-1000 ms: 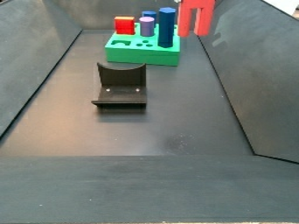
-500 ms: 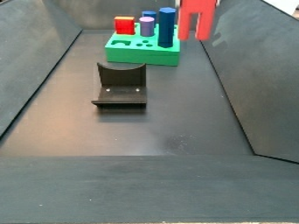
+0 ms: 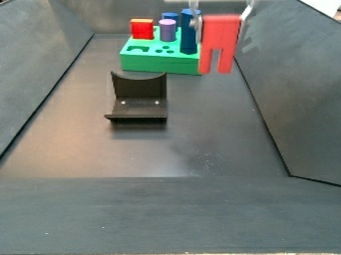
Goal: Pick up the square-circle object. Move up. Rotate the square-circle object. Move to above the board. Insert the square-circle object.
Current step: Rotate the square-circle object.
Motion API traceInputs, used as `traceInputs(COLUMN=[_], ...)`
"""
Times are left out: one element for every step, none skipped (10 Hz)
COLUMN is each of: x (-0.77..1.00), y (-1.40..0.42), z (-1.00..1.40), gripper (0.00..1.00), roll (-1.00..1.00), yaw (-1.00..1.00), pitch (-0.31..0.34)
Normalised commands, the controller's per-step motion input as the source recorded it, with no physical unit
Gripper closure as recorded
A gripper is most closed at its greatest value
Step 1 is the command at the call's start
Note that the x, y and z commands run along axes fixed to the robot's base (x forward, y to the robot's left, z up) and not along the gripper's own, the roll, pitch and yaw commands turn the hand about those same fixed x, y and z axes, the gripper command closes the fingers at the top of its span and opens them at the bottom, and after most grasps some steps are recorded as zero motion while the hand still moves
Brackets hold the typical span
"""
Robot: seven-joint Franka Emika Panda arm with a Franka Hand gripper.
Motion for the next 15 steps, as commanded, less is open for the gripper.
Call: traceInputs(x=[0.01,0.01,0.01,0.01,0.01,0.01,0.01,0.02,0.00,0.00,0.00,-0.03,-0.04,-0.02,-0.02], y=[0.02,0.03,0.04,0.04,0.04,0.04,0.03,0.04,0.00,0.00,0.00,0.00,-0.01,0.00,0.00], z=[-1.00,-1.00,-1.00,-1.00,-0.78,-0.67,-0.40,-0.30,0.00,1.00,1.00,1.00,0.90,0.68,0.56], gripper=[1.00,1.00,1.00,1.00,1.00,1.00,1.00,1.00,0.00,0.00,0.00,0.00,0.00,0.00,0.00], roll=[-0.18,-0.17,-0.16,-0.14,-0.13,-0.12,-0.10,-0.10,0.11,0.11,0.11,0.10,0.08,0.06,0.05], yaw=[-0.06,-0.06,-0.06,-0.06,-0.06,-0.05,-0.05,-0.05,-0.05,-0.05,-0.05,-0.04,-0.03,-0.02,-0.01], pitch=[-0.062,-0.061,-0.055,-0.056,-0.059,-0.057,-0.051,-0.048,-0.040,-0.019,-0.014,0.019,0.038,0.053,0.056])
